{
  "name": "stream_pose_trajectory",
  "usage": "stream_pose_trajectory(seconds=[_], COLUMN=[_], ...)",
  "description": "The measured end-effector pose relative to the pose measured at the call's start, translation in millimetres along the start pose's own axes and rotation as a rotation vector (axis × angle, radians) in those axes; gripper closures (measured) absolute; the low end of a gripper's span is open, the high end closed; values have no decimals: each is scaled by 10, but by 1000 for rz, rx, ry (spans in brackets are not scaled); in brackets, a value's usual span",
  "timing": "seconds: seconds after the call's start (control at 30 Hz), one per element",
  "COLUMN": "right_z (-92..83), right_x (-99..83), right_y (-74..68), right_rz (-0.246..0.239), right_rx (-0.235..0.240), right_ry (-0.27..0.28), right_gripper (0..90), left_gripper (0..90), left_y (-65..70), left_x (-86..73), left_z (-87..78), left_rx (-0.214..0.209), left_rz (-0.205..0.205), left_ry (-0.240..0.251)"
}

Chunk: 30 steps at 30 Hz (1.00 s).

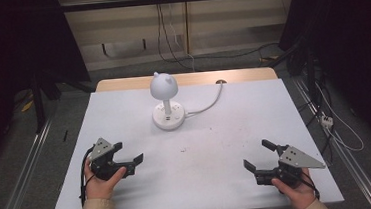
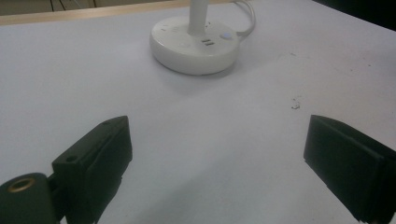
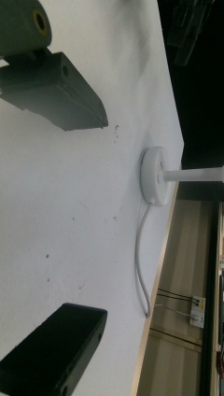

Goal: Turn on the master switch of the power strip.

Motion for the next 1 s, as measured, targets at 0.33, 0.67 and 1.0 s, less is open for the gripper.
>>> stream_pose_trajectory(seconds=[0.33,0.67,1.0], right_z=[5,1,8], right_x=[-3,-1,-9], right_y=[4,12,10], right_rz=[2,7,13], right_rx=[1,0,2], right_ry=[1,3,1], right_gripper=[70,70,71], left_gripper=[75,75,75], left_y=[-65,-134,-194], left_x=[-50,-106,-155], left_z=[-62,-122,-186], left_rx=[9,14,21], left_rz=[4,-3,-12], left_ry=[0,-4,-7])
Point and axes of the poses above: each handheld gripper's, and its own axes: z roughly forward along the jaws, x roughly out of its top, y roughly to its right, the point moved 8 cm from there along z, roughly forward along the jaws, and after that the axes turned 14 degrees about x, right-handed, at the moved point
